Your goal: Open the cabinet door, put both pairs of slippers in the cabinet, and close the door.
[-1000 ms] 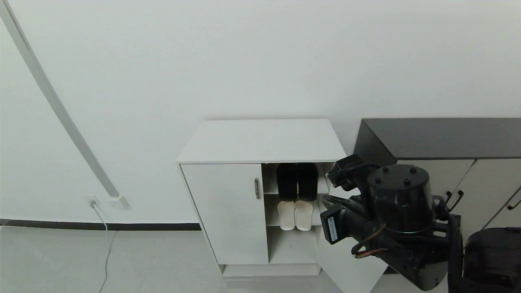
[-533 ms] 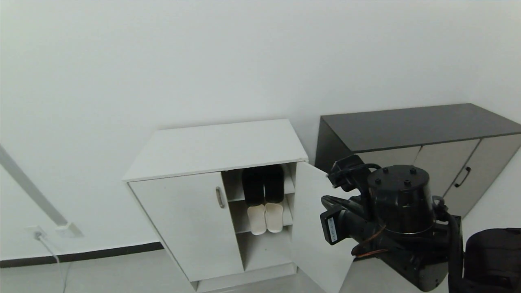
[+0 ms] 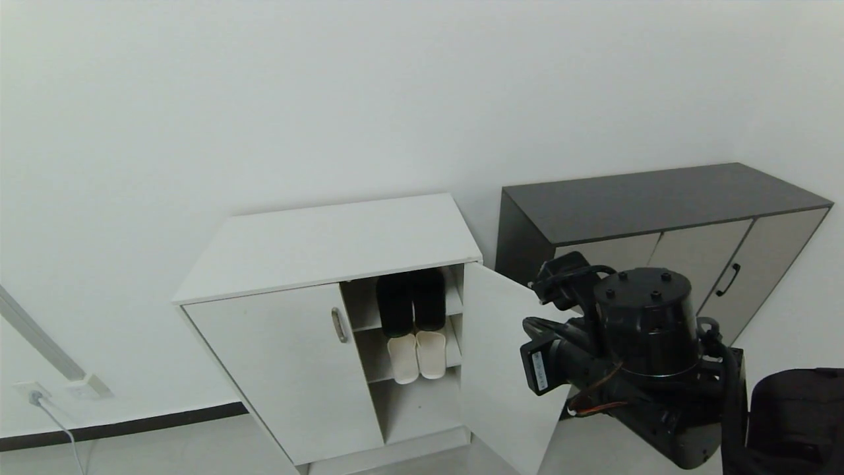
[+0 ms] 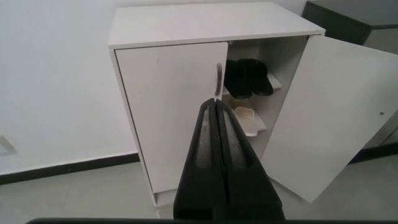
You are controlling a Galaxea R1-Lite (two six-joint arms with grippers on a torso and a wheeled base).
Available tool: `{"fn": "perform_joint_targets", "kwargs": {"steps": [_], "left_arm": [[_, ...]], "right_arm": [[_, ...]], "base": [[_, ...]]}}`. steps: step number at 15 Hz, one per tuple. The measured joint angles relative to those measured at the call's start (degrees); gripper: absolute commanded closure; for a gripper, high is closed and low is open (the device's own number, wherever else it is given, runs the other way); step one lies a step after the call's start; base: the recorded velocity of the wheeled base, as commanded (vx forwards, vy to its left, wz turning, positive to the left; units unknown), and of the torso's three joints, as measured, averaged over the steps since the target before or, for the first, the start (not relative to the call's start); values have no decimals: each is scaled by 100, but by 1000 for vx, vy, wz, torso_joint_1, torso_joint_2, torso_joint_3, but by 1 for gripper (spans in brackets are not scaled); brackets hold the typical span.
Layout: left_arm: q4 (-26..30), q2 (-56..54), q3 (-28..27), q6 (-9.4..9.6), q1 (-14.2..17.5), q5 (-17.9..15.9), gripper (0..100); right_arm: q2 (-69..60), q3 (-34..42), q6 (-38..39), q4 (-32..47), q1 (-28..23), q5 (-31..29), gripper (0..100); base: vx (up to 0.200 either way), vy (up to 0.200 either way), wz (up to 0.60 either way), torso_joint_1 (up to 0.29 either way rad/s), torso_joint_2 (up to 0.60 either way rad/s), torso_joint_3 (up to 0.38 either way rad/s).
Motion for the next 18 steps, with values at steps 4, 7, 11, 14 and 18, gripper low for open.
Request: {"fn": "perform_joint_targets", "kwargs": {"steps": [4, 7, 11, 14, 18], "left_arm": [[-5, 0, 1, -9, 1, 7, 100], [2, 0, 1, -4, 4, -4, 100], [0, 0, 1, -6, 0, -4, 100], [0, 0, 1, -13, 0, -4, 100], [-2, 0, 1, -9, 0, -4, 100]], "right_arm": [[218, -137, 71, -154, -395, 12, 100], [636, -597, 167, -174, -1134, 99, 100], [1386, -1452, 180, -161, -1877, 268, 100], [1987, -2003, 183, -152, -2233, 367, 100], [2580, -2494, 183, -87, -2578, 479, 100]], "base": [[0, 0, 0, 0, 0, 0], [0, 0, 0, 0, 0, 0], [0, 0, 0, 0, 0, 0], [0, 0, 0, 0, 0, 0], [0, 0, 0, 0, 0, 0]]}}
